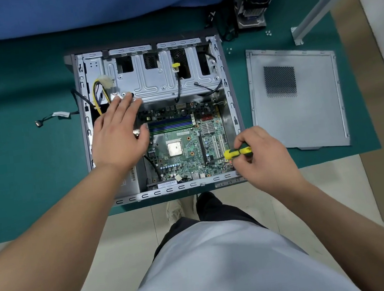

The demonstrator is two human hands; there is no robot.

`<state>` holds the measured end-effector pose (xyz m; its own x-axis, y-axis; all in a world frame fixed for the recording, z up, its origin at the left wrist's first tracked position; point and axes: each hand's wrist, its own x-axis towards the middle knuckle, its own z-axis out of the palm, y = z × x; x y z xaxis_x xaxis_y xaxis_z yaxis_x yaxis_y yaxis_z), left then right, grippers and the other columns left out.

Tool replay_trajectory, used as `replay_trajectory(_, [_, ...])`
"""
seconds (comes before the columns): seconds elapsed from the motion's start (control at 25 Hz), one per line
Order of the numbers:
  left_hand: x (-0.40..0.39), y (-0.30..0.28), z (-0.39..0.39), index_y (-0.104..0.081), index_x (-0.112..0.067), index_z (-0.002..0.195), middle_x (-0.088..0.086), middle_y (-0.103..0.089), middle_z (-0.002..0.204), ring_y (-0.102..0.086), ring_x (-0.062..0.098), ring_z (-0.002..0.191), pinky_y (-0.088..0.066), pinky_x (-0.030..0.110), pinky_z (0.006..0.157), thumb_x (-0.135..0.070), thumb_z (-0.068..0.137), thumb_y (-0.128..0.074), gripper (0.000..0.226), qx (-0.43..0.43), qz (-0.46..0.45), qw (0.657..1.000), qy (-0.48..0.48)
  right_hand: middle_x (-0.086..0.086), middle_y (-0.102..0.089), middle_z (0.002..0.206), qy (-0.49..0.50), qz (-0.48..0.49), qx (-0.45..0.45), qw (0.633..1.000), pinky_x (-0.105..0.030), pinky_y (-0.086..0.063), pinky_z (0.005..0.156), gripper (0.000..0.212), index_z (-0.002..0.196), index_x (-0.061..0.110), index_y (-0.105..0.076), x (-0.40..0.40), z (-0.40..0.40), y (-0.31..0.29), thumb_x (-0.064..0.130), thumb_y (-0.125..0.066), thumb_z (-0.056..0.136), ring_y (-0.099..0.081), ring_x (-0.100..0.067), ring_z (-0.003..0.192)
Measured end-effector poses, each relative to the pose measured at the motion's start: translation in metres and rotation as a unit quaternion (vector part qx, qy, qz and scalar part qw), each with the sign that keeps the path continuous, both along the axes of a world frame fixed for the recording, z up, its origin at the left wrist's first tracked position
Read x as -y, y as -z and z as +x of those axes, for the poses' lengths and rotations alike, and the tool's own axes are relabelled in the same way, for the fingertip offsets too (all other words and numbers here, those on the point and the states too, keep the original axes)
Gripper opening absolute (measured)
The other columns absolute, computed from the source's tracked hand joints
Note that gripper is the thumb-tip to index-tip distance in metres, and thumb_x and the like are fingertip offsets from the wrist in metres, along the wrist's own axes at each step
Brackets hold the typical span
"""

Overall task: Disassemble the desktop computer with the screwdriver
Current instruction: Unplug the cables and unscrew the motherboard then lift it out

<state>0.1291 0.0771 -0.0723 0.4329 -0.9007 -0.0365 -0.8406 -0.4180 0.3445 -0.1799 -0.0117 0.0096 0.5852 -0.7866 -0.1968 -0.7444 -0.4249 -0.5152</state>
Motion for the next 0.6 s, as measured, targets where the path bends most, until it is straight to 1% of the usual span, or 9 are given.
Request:
replay_trajectory(0.08, [-0.001, -0.005, -0.007, -0.046, -0.028, 0.152, -0.008, -0.038, 0.163, -0.024, 0.016, 0.155, -0.022, 0.045, 0.122, -0.039, 0.098, -0.047, 0.055, -0.074, -0.041, 0.996, -0.038, 0.014, -0.052, 0.097, 0.036, -0.002, 0.034, 0.999, -0.011, -0.039, 0.068, 0.023, 0.093, 0.030, -0.056, 0.006, -0.001, -0.006, 0.013, -0.067, 0.082, -0.056, -0.003, 0.085])
replay_trajectory(0.2, [0.001, -0.017, -0.042, -0.057, -0.024, 0.143, -0.005, -0.055, 0.148, -0.043, 0.011, 0.140, -0.031, 0.041, 0.120, -0.027, 0.101, -0.053, 0.042, -0.189, -0.103, 0.975, -0.048, 0.016, -0.055, 0.094, 0.101, 0.014, 0.090, 0.991, -0.007, -0.038, 0.065, 0.024, 0.088, 0.033, -0.057, 0.013, -0.002, -0.020, 0.013, -0.067, 0.078, -0.056, -0.002, 0.080])
replay_trajectory(0.28, [0.005, -0.023, -0.071, -0.061, -0.028, 0.137, -0.010, -0.063, 0.133, -0.056, 0.004, 0.112, -0.045, 0.030, 0.102, -0.028, 0.103, -0.054, 0.035, -0.275, -0.047, 0.960, -0.030, 0.020, -0.057, 0.095, 0.140, 0.028, 0.137, 0.980, -0.007, -0.039, 0.063, 0.020, 0.087, 0.035, -0.058, 0.015, -0.003, -0.031, 0.021, -0.064, 0.075, -0.057, -0.004, 0.076])
replay_trajectory(0.32, [0.010, -0.026, -0.084, -0.062, -0.029, 0.135, -0.012, -0.065, 0.126, -0.061, 0.005, 0.099, -0.051, 0.029, 0.090, -0.030, 0.103, -0.055, 0.032, -0.341, -0.011, 0.938, -0.055, 0.020, -0.059, 0.094, 0.156, 0.033, 0.157, 0.975, -0.008, -0.040, 0.062, 0.019, 0.088, 0.036, -0.059, 0.016, -0.003, -0.036, 0.024, -0.062, 0.073, -0.057, -0.006, 0.075])
replay_trajectory(0.36, [0.015, -0.029, -0.095, -0.063, -0.028, 0.132, -0.010, -0.068, 0.120, -0.066, 0.008, 0.093, -0.055, 0.029, 0.082, -0.030, 0.104, -0.056, 0.029, -0.430, 0.019, 0.895, -0.117, 0.018, -0.060, 0.092, 0.169, 0.039, 0.172, 0.970, -0.010, -0.040, 0.061, 0.020, 0.089, 0.036, -0.060, 0.016, -0.005, -0.041, 0.026, -0.061, 0.071, -0.058, -0.008, 0.073])
replay_trajectory(0.4, [0.021, -0.032, -0.103, -0.064, -0.023, 0.130, -0.004, -0.071, 0.117, -0.071, 0.014, 0.094, -0.058, 0.030, 0.081, -0.027, 0.104, -0.057, 0.027, -0.534, 0.035, 0.820, -0.201, 0.015, -0.062, 0.089, 0.176, 0.046, 0.182, 0.966, -0.016, -0.043, 0.062, 0.021, 0.090, 0.035, -0.061, 0.016, -0.006, -0.044, 0.027, -0.061, 0.070, -0.060, -0.010, 0.071])
replay_trajectory(0.48, [0.028, -0.037, -0.111, -0.065, -0.010, 0.124, 0.010, -0.076, 0.112, -0.075, 0.026, 0.101, -0.060, 0.032, 0.084, -0.019, 0.103, -0.058, 0.024, -0.699, 0.038, 0.637, -0.321, 0.010, -0.064, 0.087, 0.185, 0.063, 0.195, 0.961, -0.028, -0.048, 0.063, 0.022, 0.091, 0.034, -0.062, 0.017, -0.006, -0.048, 0.025, -0.061, 0.071, -0.064, -0.018, 0.072])
replay_trajectory(0.52, [0.030, -0.039, -0.113, -0.064, -0.007, 0.122, 0.014, -0.077, 0.109, -0.076, 0.028, 0.101, -0.061, 0.034, 0.085, -0.017, 0.104, -0.056, 0.023, -0.739, 0.037, 0.583, -0.335, 0.010, -0.065, 0.086, 0.190, 0.069, 0.197, 0.959, -0.028, -0.048, 0.062, 0.022, 0.090, 0.033, -0.063, 0.018, -0.006, -0.049, 0.024, -0.061, 0.071, -0.065, -0.018, 0.071])
replay_trajectory(0.6, [0.032, -0.044, -0.111, -0.064, -0.003, 0.120, 0.018, -0.077, 0.107, -0.077, 0.028, 0.100, -0.063, 0.035, 0.086, -0.016, 0.104, -0.053, 0.023, -0.768, 0.032, 0.547, -0.333, 0.009, -0.064, 0.085, 0.198, 0.078, 0.208, 0.955, -0.021, -0.044, 0.057, 0.021, 0.090, 0.031, -0.063, 0.020, -0.006, -0.049, 0.021, -0.062, 0.072, -0.061, -0.010, 0.062])
